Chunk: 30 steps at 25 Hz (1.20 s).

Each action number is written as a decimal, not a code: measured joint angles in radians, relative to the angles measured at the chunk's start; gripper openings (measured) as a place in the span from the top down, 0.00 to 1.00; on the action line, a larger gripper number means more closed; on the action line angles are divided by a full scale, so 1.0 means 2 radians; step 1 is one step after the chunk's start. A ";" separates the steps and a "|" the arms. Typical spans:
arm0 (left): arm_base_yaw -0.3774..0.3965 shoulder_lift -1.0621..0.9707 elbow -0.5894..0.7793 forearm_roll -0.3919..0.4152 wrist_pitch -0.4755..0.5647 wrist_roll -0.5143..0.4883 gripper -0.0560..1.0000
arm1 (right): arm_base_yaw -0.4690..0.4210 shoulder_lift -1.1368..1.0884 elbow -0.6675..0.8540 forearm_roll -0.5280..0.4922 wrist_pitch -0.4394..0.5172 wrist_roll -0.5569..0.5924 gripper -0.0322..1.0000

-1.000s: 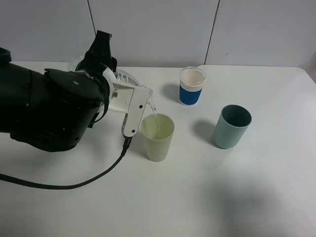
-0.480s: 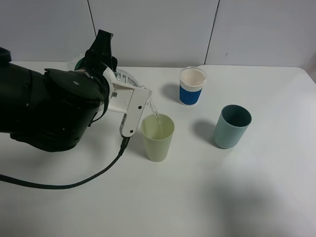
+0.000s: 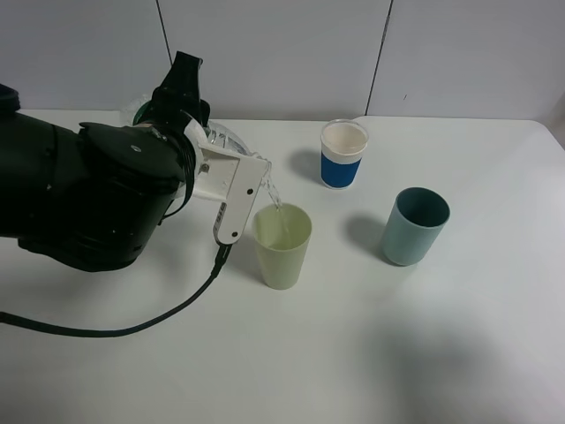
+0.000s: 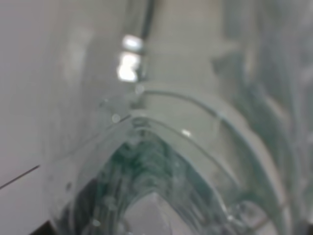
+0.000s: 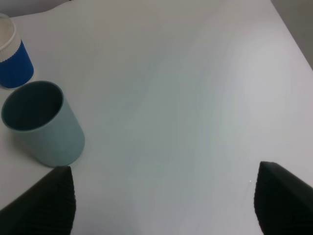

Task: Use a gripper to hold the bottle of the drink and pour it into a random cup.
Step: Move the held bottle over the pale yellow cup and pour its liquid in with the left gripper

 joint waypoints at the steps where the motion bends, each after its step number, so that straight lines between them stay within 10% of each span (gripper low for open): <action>1: 0.000 0.000 0.000 0.002 0.000 0.000 0.50 | 0.000 0.000 0.000 0.000 0.000 0.000 0.25; 30: 0.000 0.000 0.000 0.007 -0.010 0.020 0.50 | 0.000 0.000 0.000 0.000 0.000 0.000 0.25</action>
